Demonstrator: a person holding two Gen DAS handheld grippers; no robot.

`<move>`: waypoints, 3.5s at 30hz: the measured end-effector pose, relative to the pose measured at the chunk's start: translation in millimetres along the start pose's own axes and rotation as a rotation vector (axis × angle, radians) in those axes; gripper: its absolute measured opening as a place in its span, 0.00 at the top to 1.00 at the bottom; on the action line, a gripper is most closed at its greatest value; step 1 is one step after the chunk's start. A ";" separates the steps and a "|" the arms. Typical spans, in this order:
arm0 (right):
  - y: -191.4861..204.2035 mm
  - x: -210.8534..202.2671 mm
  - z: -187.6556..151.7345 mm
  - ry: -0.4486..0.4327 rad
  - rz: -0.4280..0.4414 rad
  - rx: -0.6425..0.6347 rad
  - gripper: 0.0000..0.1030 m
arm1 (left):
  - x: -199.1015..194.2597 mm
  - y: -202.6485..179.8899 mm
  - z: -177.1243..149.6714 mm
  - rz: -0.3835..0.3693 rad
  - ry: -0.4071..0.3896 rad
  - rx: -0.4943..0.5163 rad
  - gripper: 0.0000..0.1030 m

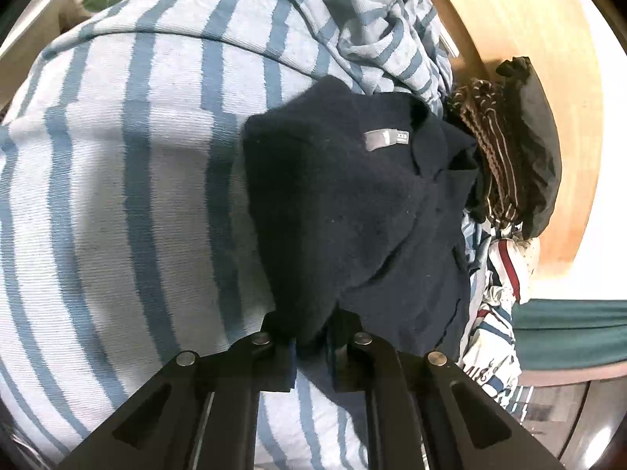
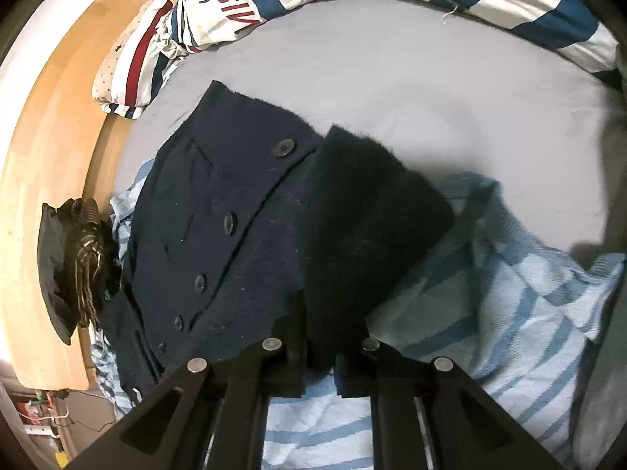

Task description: Fold clothes

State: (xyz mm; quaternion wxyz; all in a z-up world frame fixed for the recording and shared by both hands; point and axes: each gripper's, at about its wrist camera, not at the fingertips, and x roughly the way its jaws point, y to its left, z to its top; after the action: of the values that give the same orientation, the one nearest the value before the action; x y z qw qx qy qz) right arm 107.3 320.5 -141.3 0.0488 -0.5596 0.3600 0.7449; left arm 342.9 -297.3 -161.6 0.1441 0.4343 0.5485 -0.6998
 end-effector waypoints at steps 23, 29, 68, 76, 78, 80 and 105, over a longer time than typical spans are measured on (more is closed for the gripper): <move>-40.7 7.2 -11.1 0.091 0.175 0.115 0.71 | 1.6 12.7 -5.2 -0.098 0.071 -0.026 0.68; -28.9 -13.6 -11.6 0.074 0.202 0.096 0.52 | -19.8 19.7 -13.6 -0.147 0.032 -0.076 0.53; 45.1 36.6 80.6 0.126 0.057 0.009 0.89 | 45.3 -50.2 15.3 0.184 -0.087 0.248 0.42; -3.3 -27.1 35.9 0.050 0.333 0.056 0.42 | -10.7 -11.4 0.7 -0.254 -0.126 0.013 0.38; -12.4 -38.3 16.3 0.058 0.355 0.011 0.39 | -21.2 -0.5 -6.8 -0.270 -0.155 -0.019 0.33; -19.0 -23.3 2.3 0.143 0.393 0.016 0.39 | -21.5 6.5 -16.5 -0.271 -0.143 -0.035 0.33; -53.4 44.7 -3.1 0.073 0.295 0.205 0.43 | -3.9 52.7 -21.3 -0.232 -0.078 -0.158 0.33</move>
State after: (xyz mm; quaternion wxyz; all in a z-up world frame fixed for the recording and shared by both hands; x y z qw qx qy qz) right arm 118.7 343.2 -206.2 -0.0173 -0.5196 0.5139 0.6824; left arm 390.5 -298.2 -192.8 0.1168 0.3278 0.6424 -0.6828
